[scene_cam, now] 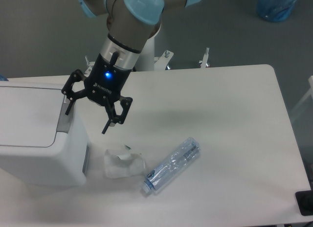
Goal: Open the trash can
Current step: 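Push the bin lid with the gripper fingers to flip it open, then hold the gripper beside the opened bin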
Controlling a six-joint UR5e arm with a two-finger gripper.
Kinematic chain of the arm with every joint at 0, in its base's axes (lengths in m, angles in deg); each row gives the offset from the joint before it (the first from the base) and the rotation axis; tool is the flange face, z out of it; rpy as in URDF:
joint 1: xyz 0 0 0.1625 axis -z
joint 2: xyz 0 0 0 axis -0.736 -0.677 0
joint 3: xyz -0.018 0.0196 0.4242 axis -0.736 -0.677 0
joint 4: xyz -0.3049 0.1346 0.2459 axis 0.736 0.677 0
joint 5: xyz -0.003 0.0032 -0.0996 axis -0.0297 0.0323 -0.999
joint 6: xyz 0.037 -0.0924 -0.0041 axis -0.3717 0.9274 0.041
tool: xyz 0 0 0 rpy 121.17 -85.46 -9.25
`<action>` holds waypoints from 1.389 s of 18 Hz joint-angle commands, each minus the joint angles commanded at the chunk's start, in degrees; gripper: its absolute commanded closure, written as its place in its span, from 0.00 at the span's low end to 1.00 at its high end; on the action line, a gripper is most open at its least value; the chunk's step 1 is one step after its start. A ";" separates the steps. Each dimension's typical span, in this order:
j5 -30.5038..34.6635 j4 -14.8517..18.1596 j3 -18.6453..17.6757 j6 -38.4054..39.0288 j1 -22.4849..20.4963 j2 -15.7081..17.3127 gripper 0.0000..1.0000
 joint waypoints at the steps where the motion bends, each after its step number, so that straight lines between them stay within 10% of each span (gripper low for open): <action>1: 0.09 0.00 0.09 0.00 0.00 0.00 0.00; 19: 0.00 -1.14 0.70 0.97 0.18 -1.41 0.00; 25: 0.18 -1.14 7.02 4.92 -2.01 -2.90 0.00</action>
